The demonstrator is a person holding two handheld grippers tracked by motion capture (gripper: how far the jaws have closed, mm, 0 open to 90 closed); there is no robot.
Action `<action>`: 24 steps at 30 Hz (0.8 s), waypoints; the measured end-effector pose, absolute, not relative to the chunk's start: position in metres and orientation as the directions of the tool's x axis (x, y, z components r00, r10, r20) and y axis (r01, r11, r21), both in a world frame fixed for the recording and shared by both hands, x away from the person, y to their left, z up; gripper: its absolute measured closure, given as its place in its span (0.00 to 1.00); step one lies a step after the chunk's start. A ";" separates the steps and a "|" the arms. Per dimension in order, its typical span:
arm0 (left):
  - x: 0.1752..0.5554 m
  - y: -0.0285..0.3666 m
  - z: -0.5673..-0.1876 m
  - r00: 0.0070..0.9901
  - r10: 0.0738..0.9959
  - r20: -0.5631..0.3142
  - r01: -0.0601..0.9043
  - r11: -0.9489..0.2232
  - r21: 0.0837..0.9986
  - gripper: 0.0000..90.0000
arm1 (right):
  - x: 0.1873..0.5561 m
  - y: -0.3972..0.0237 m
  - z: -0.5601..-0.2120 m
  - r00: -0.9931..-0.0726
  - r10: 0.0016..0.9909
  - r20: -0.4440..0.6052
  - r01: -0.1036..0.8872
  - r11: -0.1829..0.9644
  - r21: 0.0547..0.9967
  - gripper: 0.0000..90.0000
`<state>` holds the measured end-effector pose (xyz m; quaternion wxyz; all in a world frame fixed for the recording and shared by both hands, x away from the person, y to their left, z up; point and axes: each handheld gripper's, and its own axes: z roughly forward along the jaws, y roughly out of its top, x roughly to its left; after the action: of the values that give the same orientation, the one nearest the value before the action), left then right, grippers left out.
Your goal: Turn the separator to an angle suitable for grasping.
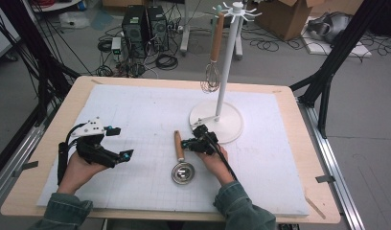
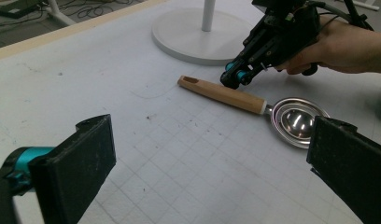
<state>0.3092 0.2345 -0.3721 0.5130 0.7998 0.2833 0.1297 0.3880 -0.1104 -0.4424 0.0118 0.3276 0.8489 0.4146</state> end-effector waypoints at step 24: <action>0.308 0.238 -0.369 0.804 0.589 -0.077 0.313 -0.310 0.898 0.02 | 0.385 -0.073 -0.442 -0.834 0.500 0.233 0.502 0.513 0.696 0.99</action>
<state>0.3083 0.2382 -0.3695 0.5152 0.7980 0.2825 0.1342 0.3852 -0.0733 -0.4424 -0.0015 0.2880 0.8697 0.4007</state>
